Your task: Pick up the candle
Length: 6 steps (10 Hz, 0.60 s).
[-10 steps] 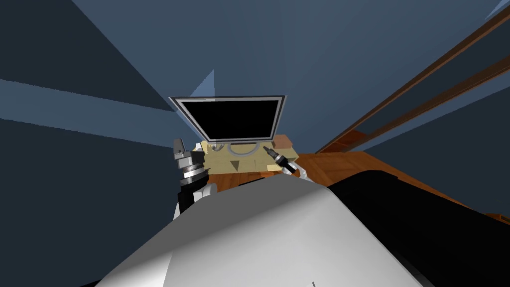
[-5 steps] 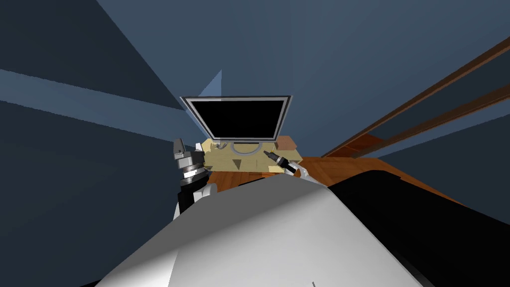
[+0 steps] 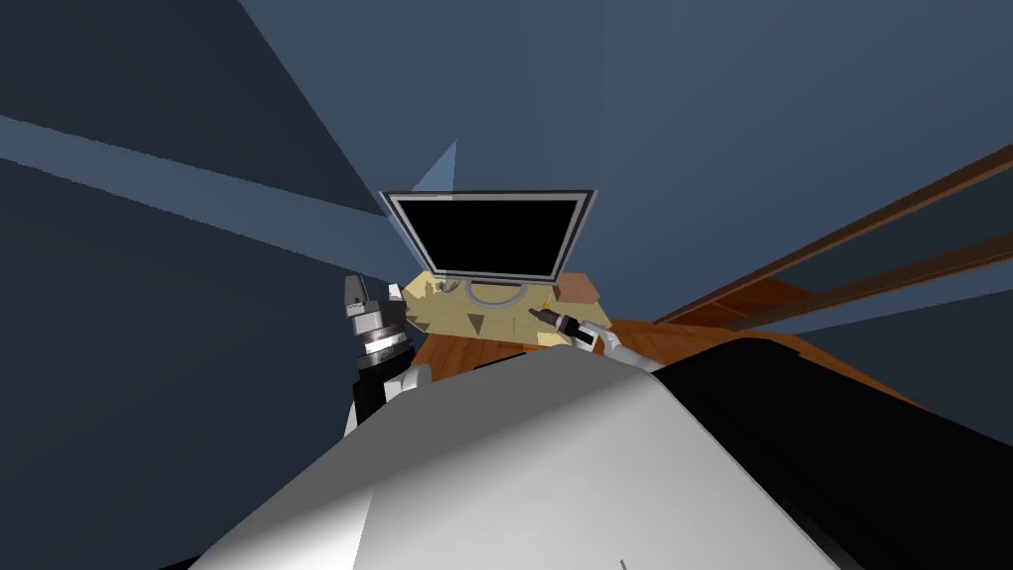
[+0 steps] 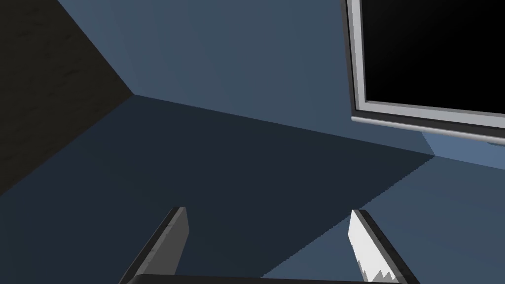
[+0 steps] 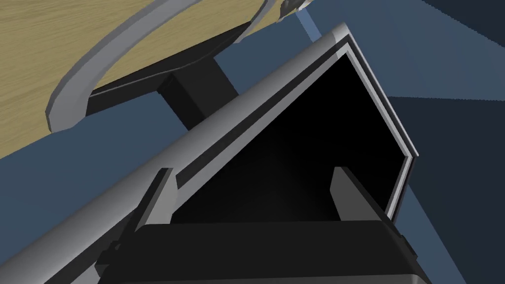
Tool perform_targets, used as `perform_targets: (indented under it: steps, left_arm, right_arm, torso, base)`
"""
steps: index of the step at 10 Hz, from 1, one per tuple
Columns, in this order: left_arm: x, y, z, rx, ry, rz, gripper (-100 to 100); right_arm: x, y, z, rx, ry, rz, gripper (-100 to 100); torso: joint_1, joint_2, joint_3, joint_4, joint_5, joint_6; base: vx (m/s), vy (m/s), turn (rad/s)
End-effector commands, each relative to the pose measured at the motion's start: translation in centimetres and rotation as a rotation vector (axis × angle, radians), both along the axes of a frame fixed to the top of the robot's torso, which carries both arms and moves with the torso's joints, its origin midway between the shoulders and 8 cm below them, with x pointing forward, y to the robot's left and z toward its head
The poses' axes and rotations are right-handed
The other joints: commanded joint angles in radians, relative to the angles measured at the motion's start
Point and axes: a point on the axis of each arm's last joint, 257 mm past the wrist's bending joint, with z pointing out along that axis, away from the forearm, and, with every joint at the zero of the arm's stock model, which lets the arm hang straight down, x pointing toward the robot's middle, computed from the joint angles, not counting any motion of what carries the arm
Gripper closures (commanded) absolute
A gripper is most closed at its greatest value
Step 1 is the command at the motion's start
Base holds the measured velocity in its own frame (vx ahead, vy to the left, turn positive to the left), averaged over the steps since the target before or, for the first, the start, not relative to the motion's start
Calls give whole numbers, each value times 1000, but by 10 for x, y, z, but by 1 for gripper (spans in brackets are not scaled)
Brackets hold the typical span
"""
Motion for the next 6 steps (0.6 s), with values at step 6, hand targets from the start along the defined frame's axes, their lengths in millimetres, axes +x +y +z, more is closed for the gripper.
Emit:
perform_targets:
  steps: [6]
  left_arm:
    - [0,0,0,0,0,0,0]
  right_arm:
    - [-40,-72,-68,-237,155,55,-100]
  torso:
    - [0,0,0,0,0,1]
  base:
    - [10,-12,154]
